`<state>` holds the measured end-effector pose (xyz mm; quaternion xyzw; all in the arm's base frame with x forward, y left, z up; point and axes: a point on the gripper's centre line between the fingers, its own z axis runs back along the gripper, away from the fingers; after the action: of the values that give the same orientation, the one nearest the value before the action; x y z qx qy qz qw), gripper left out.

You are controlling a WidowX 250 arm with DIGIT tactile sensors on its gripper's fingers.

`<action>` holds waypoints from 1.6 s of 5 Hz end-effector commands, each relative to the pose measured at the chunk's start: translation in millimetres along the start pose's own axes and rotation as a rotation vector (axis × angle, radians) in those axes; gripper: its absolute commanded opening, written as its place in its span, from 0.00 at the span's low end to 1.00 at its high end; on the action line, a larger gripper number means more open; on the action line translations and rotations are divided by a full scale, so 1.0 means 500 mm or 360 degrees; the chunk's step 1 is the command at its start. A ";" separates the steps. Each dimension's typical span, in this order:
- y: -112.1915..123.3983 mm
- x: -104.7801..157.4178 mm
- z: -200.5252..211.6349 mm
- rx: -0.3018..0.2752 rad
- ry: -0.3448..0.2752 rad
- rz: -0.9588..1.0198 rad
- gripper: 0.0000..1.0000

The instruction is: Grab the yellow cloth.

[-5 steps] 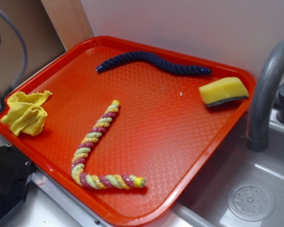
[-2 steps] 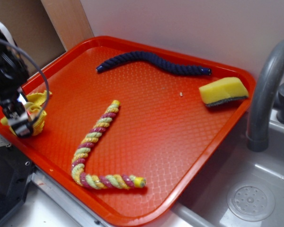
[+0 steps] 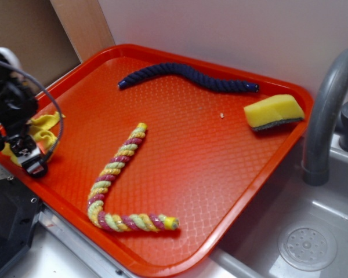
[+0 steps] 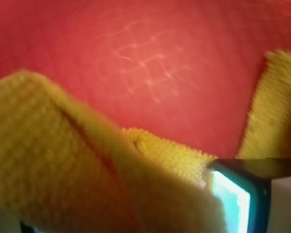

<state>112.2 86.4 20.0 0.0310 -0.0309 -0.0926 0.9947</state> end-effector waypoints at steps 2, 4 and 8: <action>0.053 0.029 0.156 0.0053 -0.0107 0.0133 0.00; 0.022 0.120 0.284 0.0062 -0.0242 0.0122 0.00; -0.005 0.027 0.123 -0.0167 0.0040 0.0020 1.00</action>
<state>120.9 70.4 75.7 -0.0326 -0.0098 -0.0929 0.9951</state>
